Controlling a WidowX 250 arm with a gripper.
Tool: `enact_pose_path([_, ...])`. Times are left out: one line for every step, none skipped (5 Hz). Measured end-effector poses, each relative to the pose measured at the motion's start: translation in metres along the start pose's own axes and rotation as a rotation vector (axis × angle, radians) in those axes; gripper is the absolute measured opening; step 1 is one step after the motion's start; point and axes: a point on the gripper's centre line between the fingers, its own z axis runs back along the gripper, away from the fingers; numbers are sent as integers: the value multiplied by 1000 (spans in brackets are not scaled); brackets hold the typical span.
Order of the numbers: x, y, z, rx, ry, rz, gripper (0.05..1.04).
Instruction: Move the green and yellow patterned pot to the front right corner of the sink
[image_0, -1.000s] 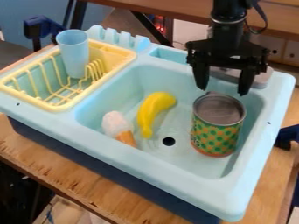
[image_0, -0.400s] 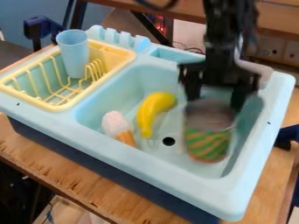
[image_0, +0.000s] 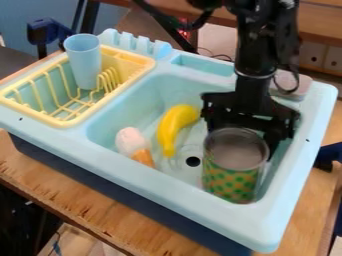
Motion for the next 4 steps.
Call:
enact_pose_path([-11,-1,18,15,-1,5,1000])
enact_pose_path([-18,3,28,19,1,35,1001])
enact_pose_path([-22,3,26,12,22,34,1001])
enact_pose_path([-12,-2,37,-10,-11,23,1000])
